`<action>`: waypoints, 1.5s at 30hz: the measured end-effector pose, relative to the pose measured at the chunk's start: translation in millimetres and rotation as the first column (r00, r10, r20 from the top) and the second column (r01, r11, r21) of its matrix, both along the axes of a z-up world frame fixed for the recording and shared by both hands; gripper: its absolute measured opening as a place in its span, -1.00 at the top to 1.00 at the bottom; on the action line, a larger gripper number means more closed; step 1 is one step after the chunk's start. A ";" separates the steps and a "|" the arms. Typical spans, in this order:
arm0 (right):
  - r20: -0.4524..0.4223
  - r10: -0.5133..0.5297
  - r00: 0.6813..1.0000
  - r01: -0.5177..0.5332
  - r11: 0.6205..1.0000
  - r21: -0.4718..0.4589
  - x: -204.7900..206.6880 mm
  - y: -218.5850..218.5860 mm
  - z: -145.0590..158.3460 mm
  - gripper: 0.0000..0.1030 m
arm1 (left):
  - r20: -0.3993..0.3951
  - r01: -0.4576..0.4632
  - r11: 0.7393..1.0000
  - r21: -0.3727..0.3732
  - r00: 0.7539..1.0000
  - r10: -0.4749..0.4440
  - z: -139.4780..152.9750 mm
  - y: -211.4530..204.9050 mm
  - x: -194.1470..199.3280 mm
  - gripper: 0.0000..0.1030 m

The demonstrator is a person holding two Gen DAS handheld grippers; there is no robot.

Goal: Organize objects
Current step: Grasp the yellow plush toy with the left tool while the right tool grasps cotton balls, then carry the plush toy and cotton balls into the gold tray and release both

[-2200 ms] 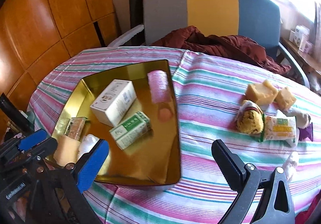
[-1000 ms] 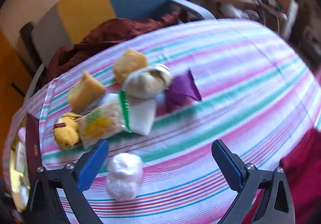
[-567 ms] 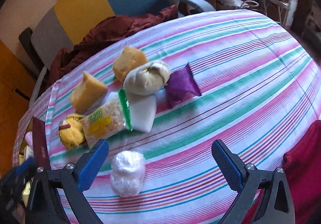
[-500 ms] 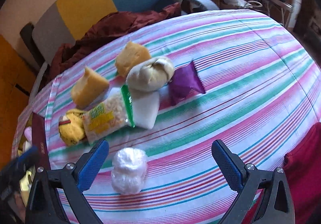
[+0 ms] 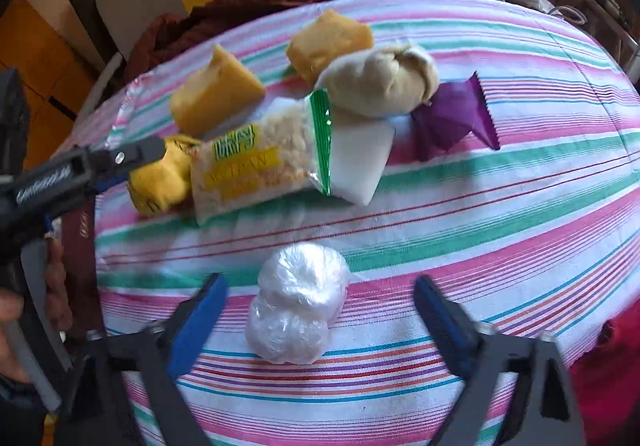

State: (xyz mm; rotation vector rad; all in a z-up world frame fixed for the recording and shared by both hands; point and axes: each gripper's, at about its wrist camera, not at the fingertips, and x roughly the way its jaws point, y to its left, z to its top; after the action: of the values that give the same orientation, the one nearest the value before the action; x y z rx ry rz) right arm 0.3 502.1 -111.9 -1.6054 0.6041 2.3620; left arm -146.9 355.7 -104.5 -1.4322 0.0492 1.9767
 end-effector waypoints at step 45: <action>-0.130 0.280 0.951 -0.269 0.958 0.095 3.6 -68.8 26.2 0.30 | -0.223 0.047 0.993 0.112 0.975 -0.021 69.4 -112.8 103.3 0.44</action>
State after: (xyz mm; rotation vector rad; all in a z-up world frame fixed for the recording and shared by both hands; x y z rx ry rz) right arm 3.9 433.3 -85.6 -1.5870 0.3268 2.6821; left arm -43.6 242.9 -35.1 -1.1256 0.0558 2.0676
